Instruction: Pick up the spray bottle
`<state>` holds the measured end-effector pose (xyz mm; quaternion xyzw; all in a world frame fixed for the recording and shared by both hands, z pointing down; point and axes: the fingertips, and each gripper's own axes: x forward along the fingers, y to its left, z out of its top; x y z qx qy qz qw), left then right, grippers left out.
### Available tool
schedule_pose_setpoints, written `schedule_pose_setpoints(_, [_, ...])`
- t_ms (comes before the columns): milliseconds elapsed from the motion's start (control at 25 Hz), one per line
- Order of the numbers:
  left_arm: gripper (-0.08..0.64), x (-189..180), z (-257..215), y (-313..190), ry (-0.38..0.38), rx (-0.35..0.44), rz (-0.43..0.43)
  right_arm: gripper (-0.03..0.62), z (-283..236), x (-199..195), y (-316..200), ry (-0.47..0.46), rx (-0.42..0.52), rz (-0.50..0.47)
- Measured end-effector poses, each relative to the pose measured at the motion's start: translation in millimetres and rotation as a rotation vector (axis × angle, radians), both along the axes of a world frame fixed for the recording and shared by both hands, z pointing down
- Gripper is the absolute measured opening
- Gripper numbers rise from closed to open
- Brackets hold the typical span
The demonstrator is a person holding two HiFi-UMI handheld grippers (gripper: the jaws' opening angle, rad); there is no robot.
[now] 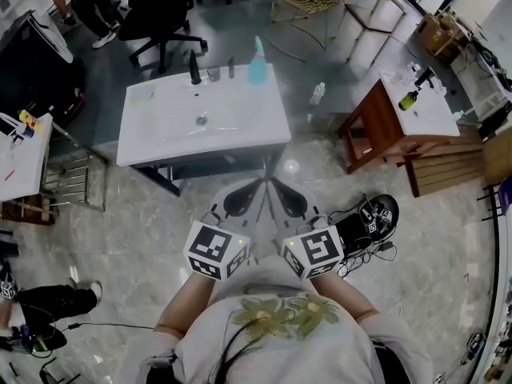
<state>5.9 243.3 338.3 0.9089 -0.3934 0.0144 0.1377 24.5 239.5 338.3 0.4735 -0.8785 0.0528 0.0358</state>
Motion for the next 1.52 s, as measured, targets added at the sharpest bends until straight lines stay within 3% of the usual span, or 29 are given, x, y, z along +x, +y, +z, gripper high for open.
schedule_pose_setpoints(240, [0.009,-15,2,-15,0.001,0.018,0.003,0.021,2,-15,-16,0.005,0.015,0.016])
schedule_pose_setpoints(920, [0.009,-31,21,-40,0.016,-0.031,-0.024,0.023,21,-30,-41,0.030,-0.026,0.027])
schedule_pose_setpoints(1520, [0.009,-33,21,-103,0.014,-0.025,-0.007,0.023,19,-34,-104,0.032,-0.020,0.024])
